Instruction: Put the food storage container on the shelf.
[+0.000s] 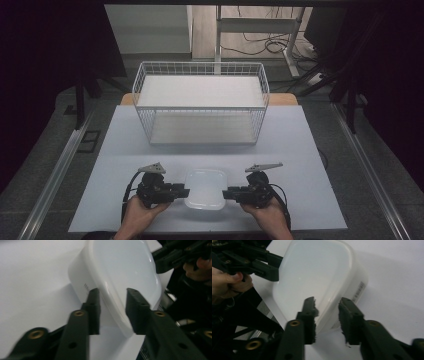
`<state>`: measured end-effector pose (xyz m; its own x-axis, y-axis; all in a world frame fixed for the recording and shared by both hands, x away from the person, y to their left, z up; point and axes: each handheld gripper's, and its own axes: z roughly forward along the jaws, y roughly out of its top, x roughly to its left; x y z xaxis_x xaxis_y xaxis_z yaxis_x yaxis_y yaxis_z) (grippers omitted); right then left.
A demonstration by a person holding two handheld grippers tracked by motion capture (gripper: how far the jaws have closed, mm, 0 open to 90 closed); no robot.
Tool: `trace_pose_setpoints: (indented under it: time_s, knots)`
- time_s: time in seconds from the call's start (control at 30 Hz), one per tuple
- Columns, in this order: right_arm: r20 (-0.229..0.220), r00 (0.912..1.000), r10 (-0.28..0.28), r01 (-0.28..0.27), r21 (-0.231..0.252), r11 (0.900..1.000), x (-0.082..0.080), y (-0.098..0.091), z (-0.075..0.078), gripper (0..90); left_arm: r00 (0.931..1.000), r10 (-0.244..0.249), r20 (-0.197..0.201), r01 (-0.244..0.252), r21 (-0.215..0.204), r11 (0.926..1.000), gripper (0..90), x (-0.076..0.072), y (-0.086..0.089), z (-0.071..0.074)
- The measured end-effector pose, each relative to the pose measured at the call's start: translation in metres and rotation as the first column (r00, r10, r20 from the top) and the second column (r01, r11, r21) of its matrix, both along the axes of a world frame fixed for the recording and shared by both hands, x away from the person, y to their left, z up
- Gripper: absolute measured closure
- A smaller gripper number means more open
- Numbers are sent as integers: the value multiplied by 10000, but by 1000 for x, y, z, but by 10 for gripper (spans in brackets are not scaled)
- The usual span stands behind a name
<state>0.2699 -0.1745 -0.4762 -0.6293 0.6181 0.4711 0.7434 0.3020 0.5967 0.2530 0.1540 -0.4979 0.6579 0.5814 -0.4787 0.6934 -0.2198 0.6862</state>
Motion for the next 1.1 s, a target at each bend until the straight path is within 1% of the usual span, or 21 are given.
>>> trace_pose_setpoints:
  time_s: [0.03, 0.13, 0.17, 0.2, 0.23, 0.27, 0.3, 0.33, 0.4, 0.43, 0.47, 0.57, 0.63, 0.67, 0.7, 0.83, 0.9, 0.93, 0.97, 1.03, 1.1]
  knots:
    - [0, 10000, 0, 0, 0, 10000, 0, 0, 0, 718, 10000, 0, 0, 0, 0, 10000, 717, 0, 0, 0]
    - [343, 9990, -288, 287, 27, 9996, -1, 0, 1, 762, 9995, 307, 92, -307, -14, 9995, 742, -1, 0, 1]
    - [343, 9990, -288, 287, 27, 9996, -1, 0, 1, 762, 9995, 307, 92, -307, -14, 9995, 762, -1, 0, 1]
    - [681, 9967, -453, 458, -65, 9989, -2, 0, 2, 789, 9988, 405, 279, -410, 176, 9990, 798, -3, -2, 1]
    - [681, 9967, -453, 458, -65, 9989, -2, 0, 2, 789, 9988, 405, 279, -410, 176, 9990, 800, -3, -2, 1]
    - [999, 9938, -479, 501, -200, 9985, -3, 1, 3, 790, 9982, 491, 353, -501, 300, 9983, 800, -3, -3, 2]
    - [1161, 9918, -533, 572, -304, 9979, -3, 3, 4, 790, 9981, 533, 315, -544, 324, 9980, 799, -2, -4, 2]
    - [1423, 9881, -578, 619, -240, 9978, -4, 3, 7, 791, 9981, 563, 235, -566, 113, 9983, 799, -1, -3, 2]
    - [1587, 9855, -598, 630, -153, 9979, -3, 2, 10, 791, 9979, 592, 253, -594, 63, 9982, 799, 0, -3, 3]
    - [1587, 9855, -598, 630, -153, 9979, -3, 2, 10, 791, 9975, 635, 305, -638, 63, 9979, 799, 0, -3, 4]
    - [1756, 9827, -596, 630, -140, 9979, -2, 2, 12, 791, 9964, 710, 468, -715, 91, 9974, 799, 1, -4, 7]
    - [1886, 9803, -594, 622, -93, 9980, 1, 2, 14, 791, 9955, 758, 567, -763, 70, 9971, 799, 2, -4, 11]
    - [1951, 9790, -583, 607, -64, 9981, 3, 2, 16, 791, 9945, 778, 695, -788, 122, 9968, 799, 4, -4, 14]
    - [2041, 9775, -527, 554, -75, 9984, 5, 2, 18, 790, 9944, 773, 719, -788, 192, 9967, 799, 6, -3, 18]
    - [2041, 9775, -527, 554, -75, 9984, 5, 2, 18, 790, 9944, 773, 719, -788, 192, 9967, 799, 6, -3, 18]
    - [2202, 9745, -441, 457, -18, 9990, 11, 6, 24, 790, 9915, 813, 1019, -851, 342, 9958, 799, 9, 1, 29]
    - [2310, 9721, -404, 414, 5, 9991, 14, 8, 28, 790, 9896, 872, 1143, -914, 322, 9953, 799, 11, 3, 34]
    - [2456, 9686, -372, 376, 29, 9993, 17, 10, 33, 790, 9880, 898, 1255, -943, 304, 9951, 800, 13, 4, 39]
    - [2456, 9686, -372, 376, 29, 9993, 17, 10, 33, 790, 9880, 898, 1255, -943, 304, 9951, 800, 13, 4, 39]
    - [2616, 9645, -359, 364, 28, 9993, 20, 12, 40, 790, 9863, 940, 1358, -983, 257, 9948, 800, 16, 7, 45]
    - [2643, 9637, -378, 380, 46, 9993, 21, 13, 42, 790, 9857, 951, 1394, -990, 213, 9949, 800, 18, 7, 47]
